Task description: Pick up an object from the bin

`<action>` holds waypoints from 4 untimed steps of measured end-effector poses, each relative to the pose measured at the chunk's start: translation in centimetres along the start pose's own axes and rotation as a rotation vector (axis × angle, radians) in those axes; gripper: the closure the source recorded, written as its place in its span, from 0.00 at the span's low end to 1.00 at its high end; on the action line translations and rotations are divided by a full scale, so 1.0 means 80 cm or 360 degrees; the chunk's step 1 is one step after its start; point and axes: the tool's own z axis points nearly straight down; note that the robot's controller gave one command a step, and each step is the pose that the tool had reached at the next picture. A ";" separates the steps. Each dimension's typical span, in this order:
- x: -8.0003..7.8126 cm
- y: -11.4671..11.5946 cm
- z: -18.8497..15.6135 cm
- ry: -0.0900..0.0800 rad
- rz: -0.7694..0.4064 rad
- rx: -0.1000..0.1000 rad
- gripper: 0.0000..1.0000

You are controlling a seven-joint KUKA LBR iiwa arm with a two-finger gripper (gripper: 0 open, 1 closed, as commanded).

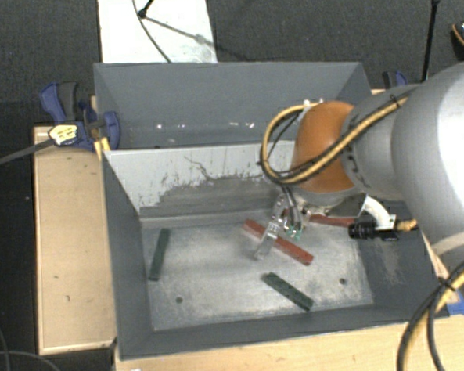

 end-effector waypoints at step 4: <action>-0.005 0.002 -0.068 -0.0002 -0.0025 -0.0003 1.00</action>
Offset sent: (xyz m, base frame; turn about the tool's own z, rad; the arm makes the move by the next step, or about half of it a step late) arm 0.0000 0.0000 0.0000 0.0000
